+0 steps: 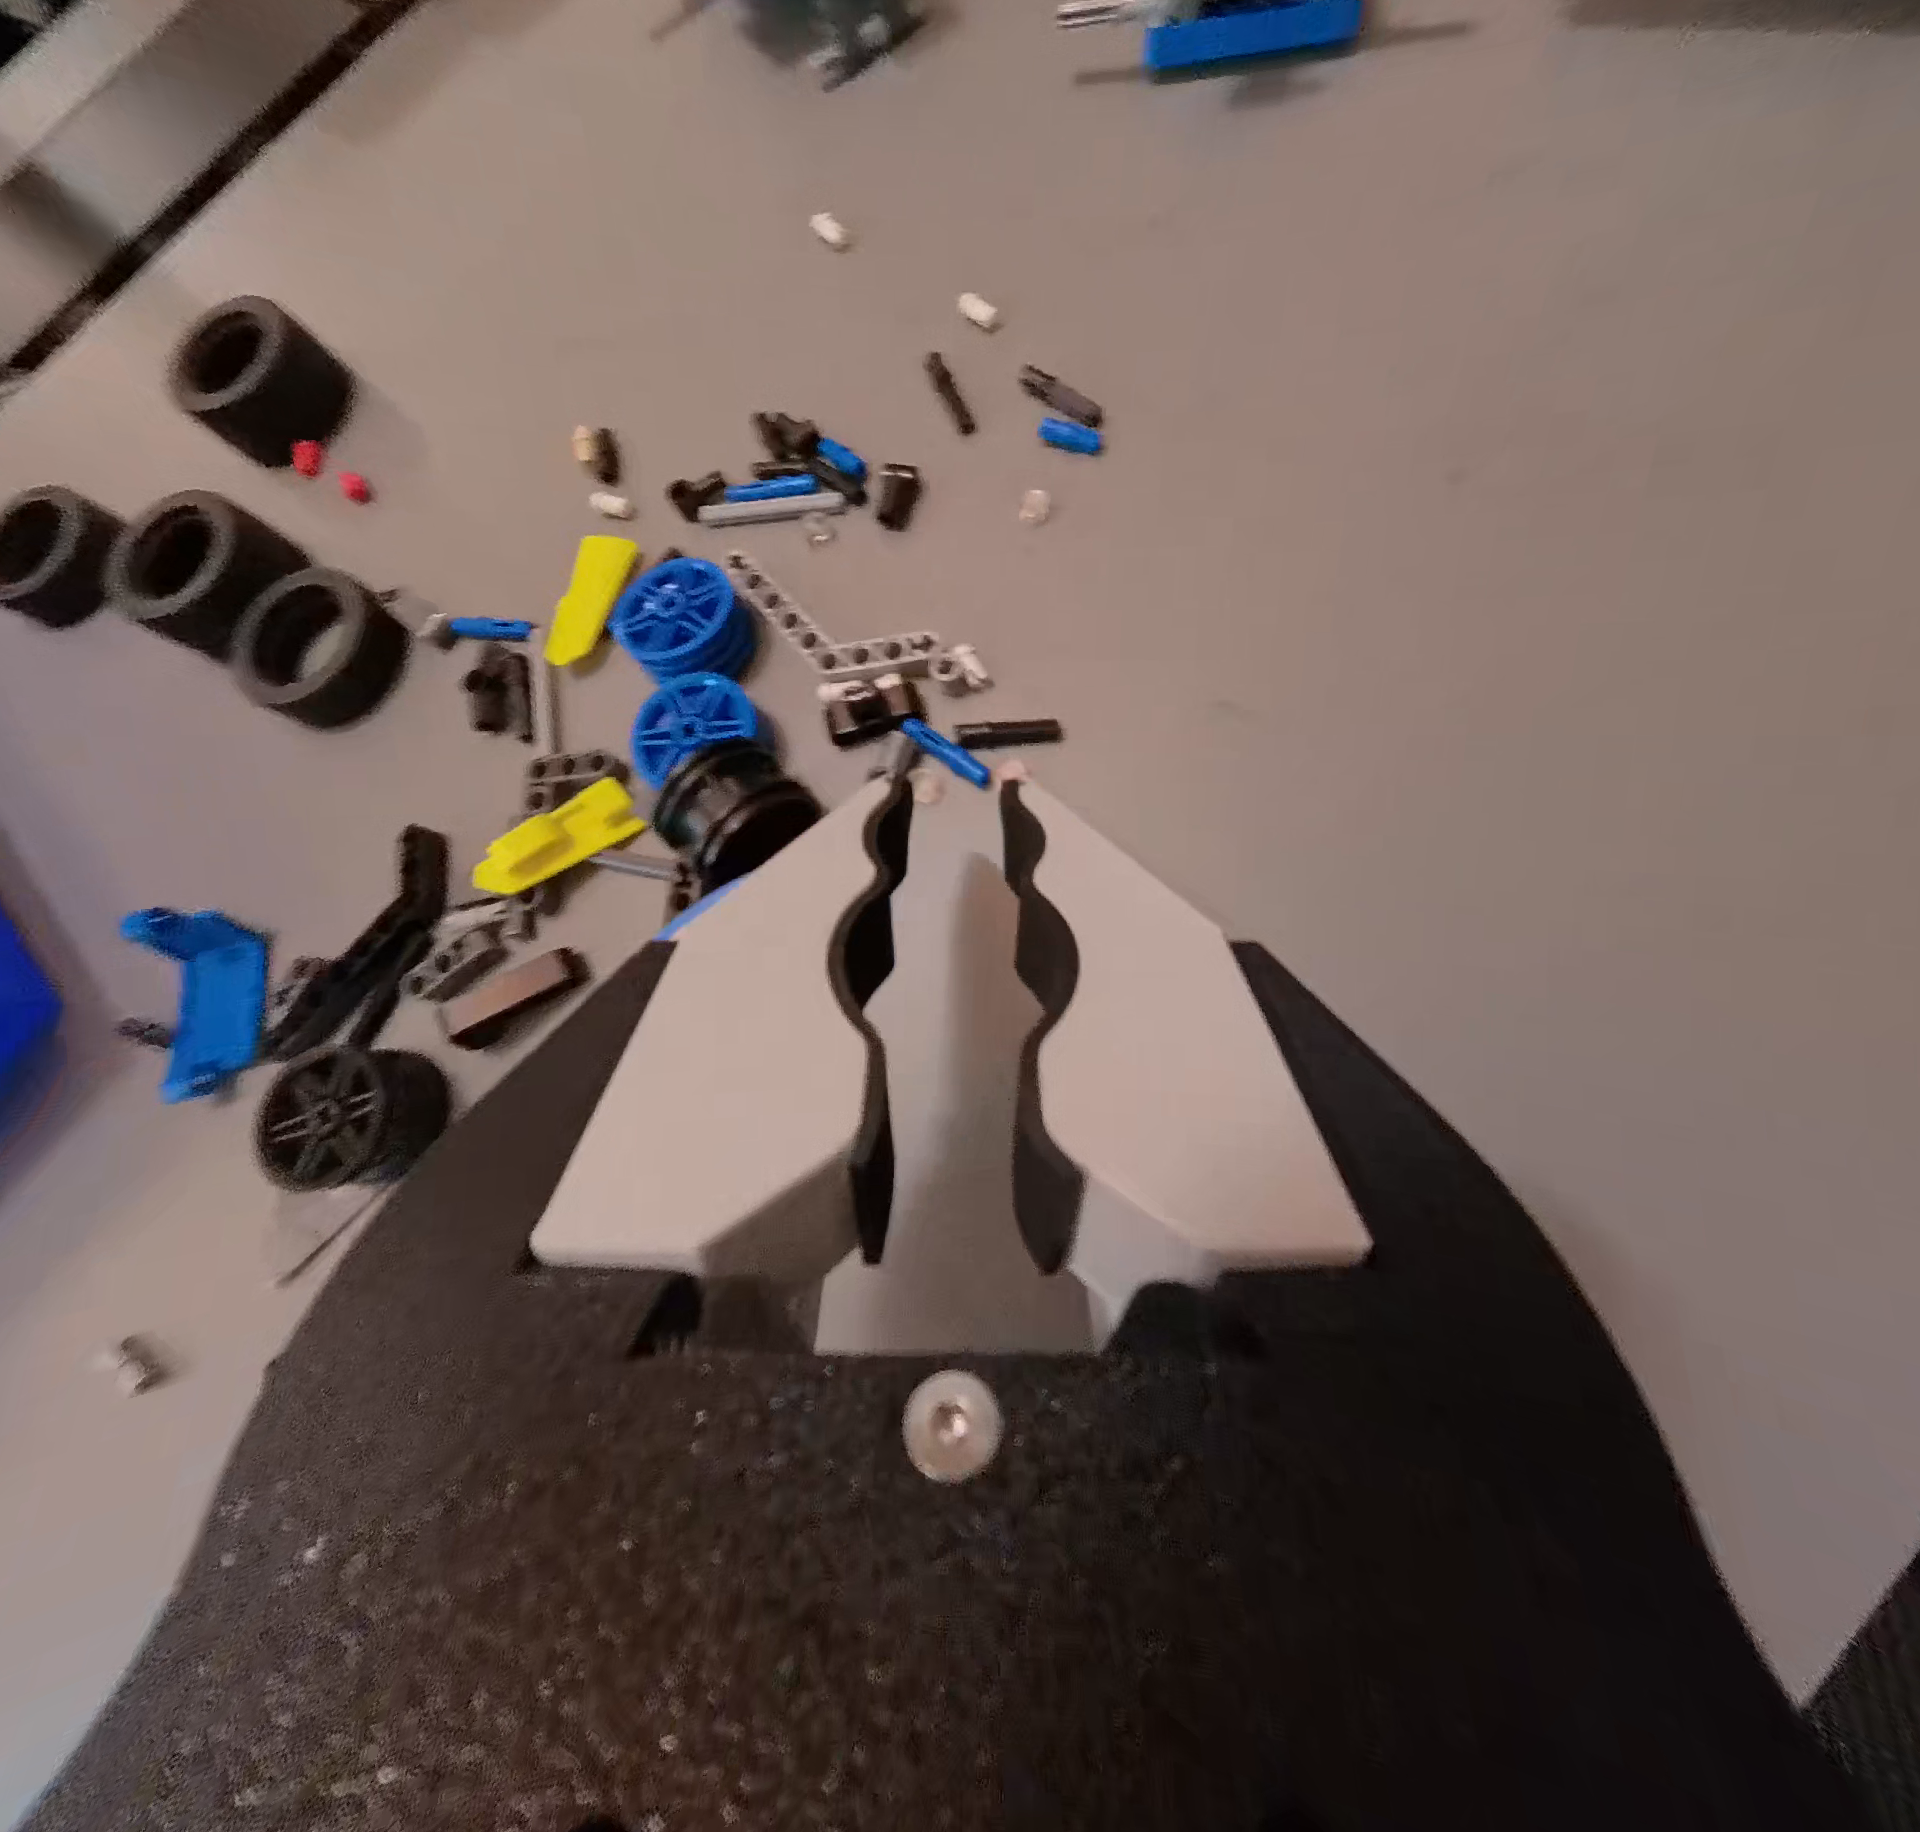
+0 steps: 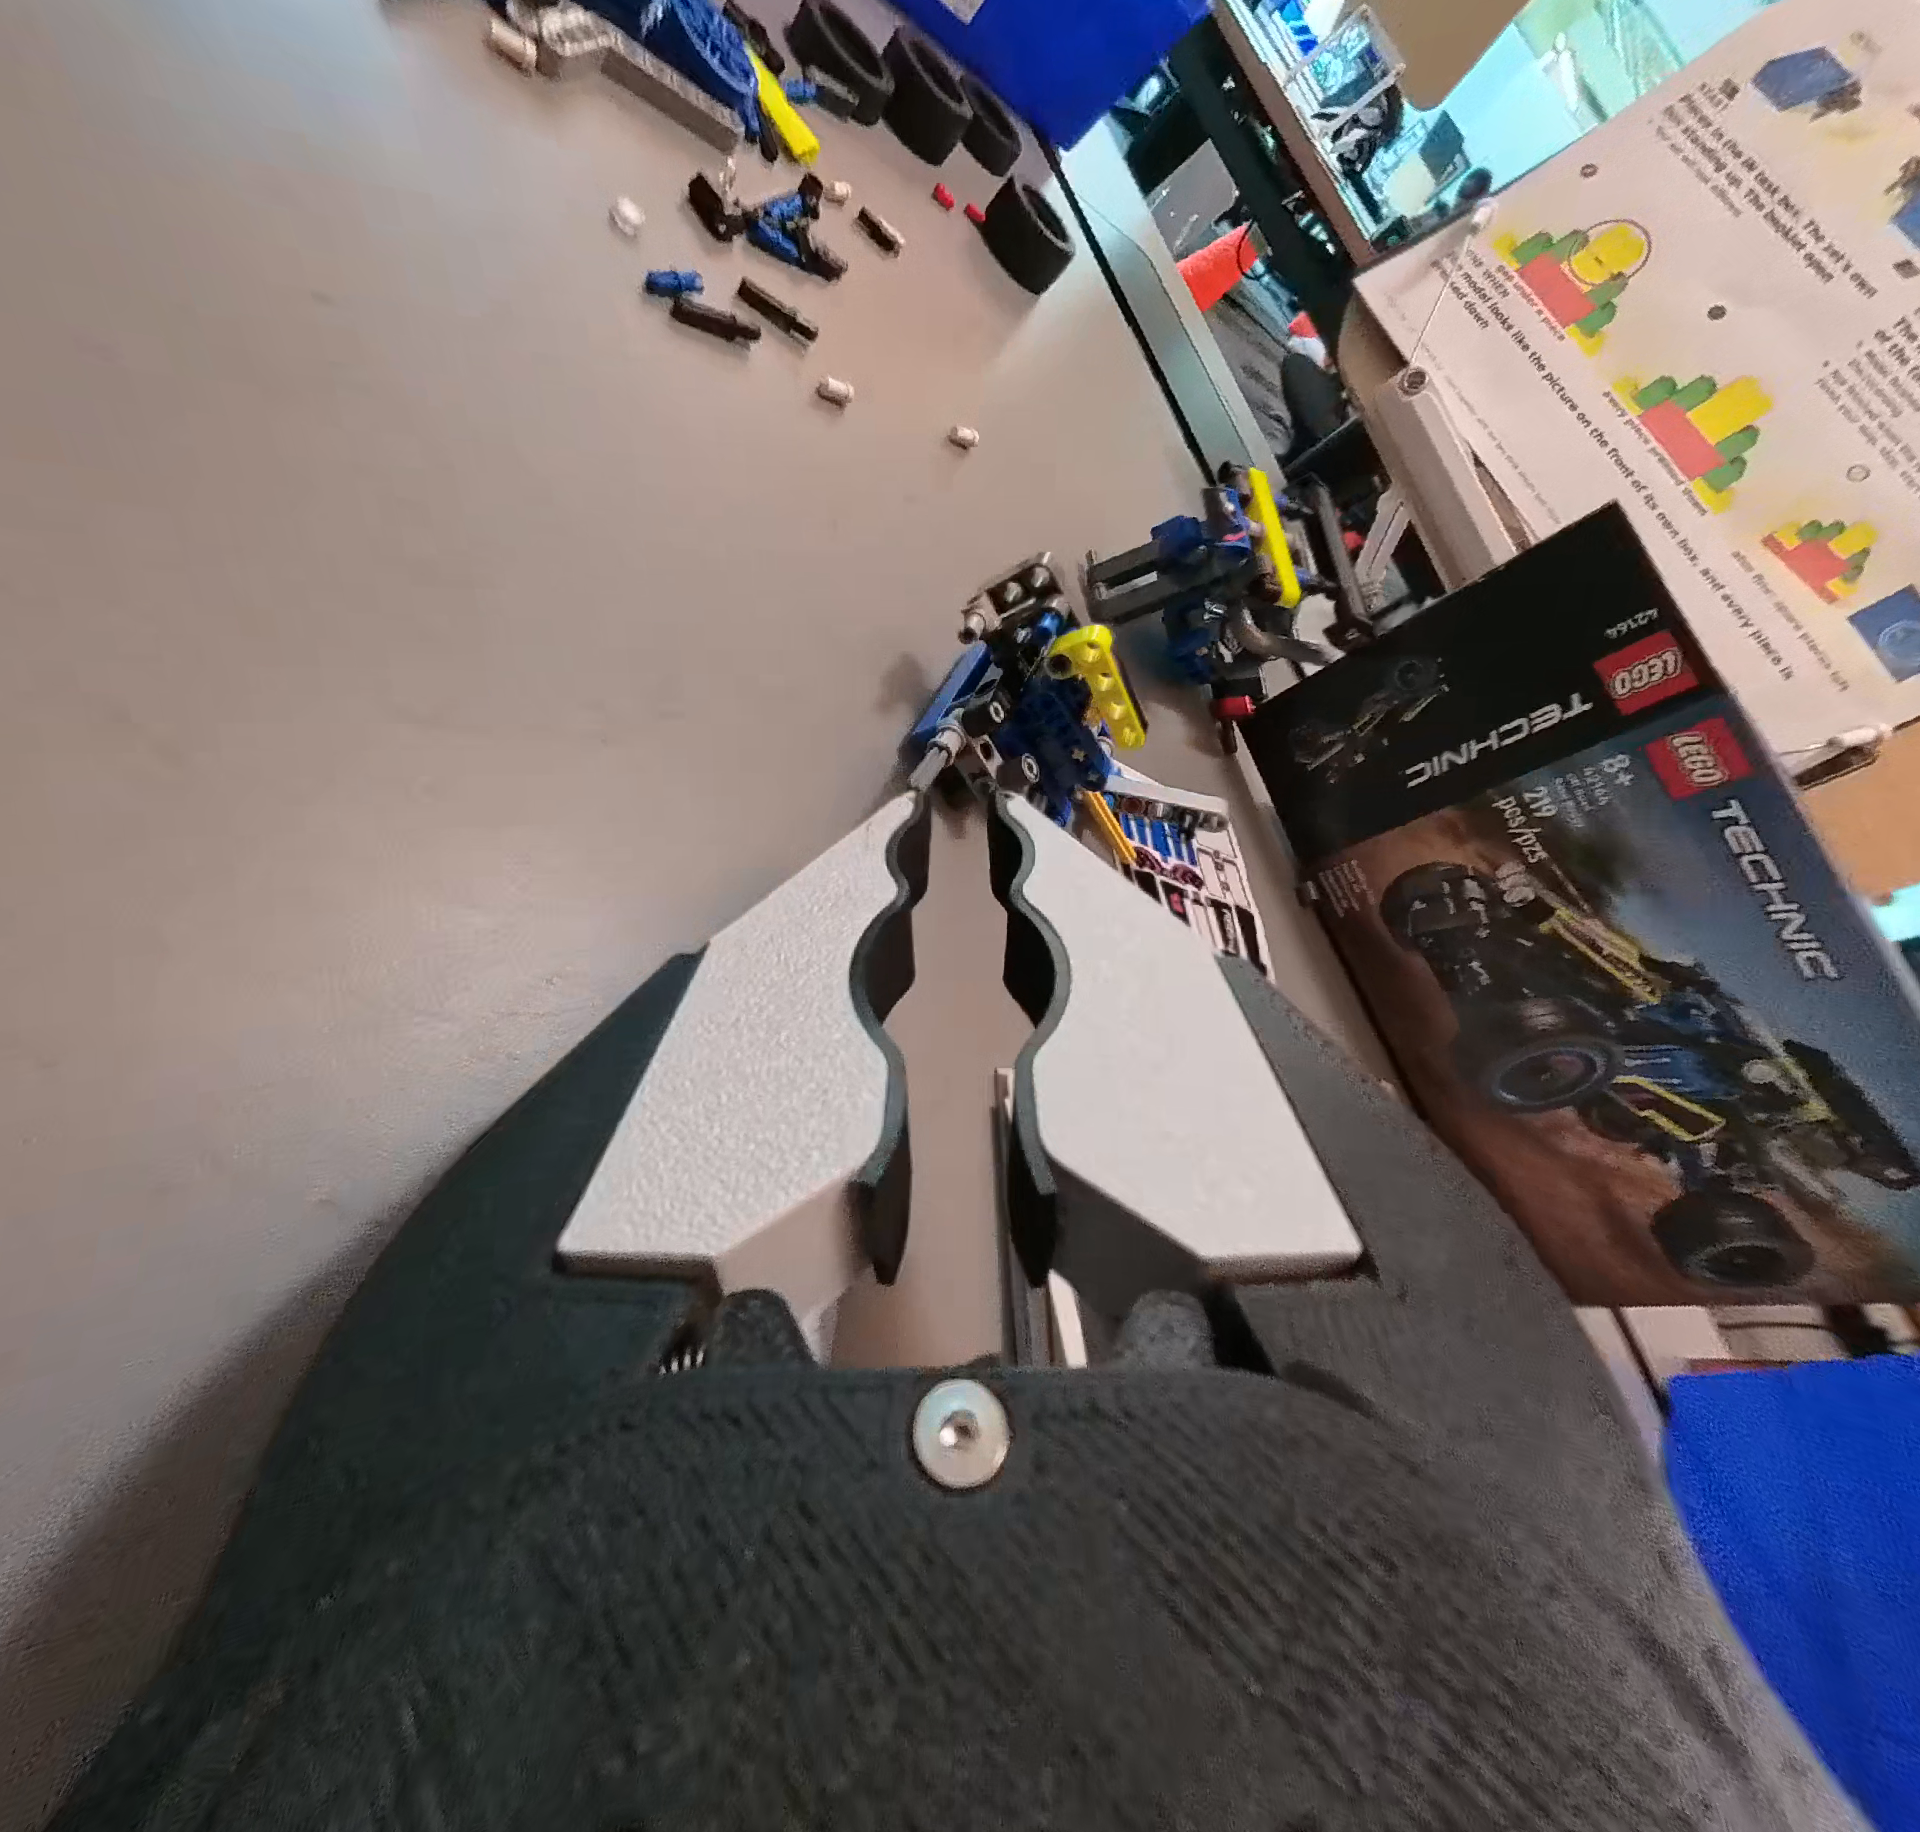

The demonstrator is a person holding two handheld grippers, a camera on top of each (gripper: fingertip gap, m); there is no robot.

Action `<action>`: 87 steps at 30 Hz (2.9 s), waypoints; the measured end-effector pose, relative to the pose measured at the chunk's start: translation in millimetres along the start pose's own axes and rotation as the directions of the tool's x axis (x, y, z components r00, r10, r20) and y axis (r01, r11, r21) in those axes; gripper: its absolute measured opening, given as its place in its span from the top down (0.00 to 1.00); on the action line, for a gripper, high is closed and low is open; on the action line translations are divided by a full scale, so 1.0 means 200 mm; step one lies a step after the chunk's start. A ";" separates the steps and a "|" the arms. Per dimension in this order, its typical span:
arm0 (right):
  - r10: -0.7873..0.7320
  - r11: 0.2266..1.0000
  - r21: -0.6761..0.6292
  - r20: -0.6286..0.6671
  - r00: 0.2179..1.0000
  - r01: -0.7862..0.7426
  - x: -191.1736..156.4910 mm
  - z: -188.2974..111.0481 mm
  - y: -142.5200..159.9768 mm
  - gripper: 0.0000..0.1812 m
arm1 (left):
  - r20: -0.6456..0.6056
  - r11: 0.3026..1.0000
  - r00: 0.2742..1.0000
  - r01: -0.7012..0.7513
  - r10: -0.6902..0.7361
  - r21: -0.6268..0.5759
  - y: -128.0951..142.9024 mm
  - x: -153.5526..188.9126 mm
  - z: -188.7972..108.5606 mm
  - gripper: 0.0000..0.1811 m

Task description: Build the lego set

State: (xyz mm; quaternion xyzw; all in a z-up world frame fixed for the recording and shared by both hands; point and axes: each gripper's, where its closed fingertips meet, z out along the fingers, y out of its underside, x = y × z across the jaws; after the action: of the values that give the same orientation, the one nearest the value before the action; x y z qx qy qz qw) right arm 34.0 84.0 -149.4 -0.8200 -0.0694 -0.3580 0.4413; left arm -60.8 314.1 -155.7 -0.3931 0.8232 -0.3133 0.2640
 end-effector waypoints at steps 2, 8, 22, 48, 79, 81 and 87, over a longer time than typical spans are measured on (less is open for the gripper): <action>-0.061 0.997 -0.038 -0.014 0.998 0.060 -0.01 0.01 0.03 0.95 | -0.019 1.000 1.000 -0.004 0.004 -0.012 0.03 0.01 0.01 0.93; -0.130 0.991 -0.036 -0.102 0.986 0.126 0.04 0.02 0.02 0.97 | -0.030 1.000 0.999 -0.028 0.028 0.004 0.07 0.05 0.04 0.93; -0.269 0.958 -0.147 -0.168 0.949 0.245 0.06 0.06 0.10 0.96 | 0.190 0.992 0.974 0.127 -0.125 0.001 0.26 -0.38 -0.18 0.93; -0.165 0.986 -0.024 -0.078 0.983 0.164 0.01 -0.03 0.02 0.98 | -0.110 0.983 0.989 -0.079 0.098 0.164 -0.47 0.21 0.12 0.98; -0.057 0.998 -0.011 0.030 0.998 0.057 -0.02 -0.07 0.09 0.98 | -0.480 0.969 0.845 -0.165 0.236 0.186 -0.55 0.82 0.48 0.86; -0.065 0.998 -0.013 0.027 0.998 0.065 -0.02 -0.06 0.09 0.98 | -0.422 0.965 0.877 -0.152 0.231 0.212 -0.58 0.76 0.47 0.79; -0.116 0.993 -0.013 0.009 0.993 0.116 -0.02 -0.04 0.09 1.00 | -0.214 0.924 0.944 -0.170 0.253 0.342 -0.68 0.57 0.41 0.69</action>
State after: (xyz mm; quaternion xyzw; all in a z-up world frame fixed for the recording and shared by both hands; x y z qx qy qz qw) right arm 34.3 68.3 -161.0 -0.8189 -0.1164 -0.3800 0.4140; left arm -2.5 130.0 -132.8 -0.2101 0.8264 -0.4593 0.2489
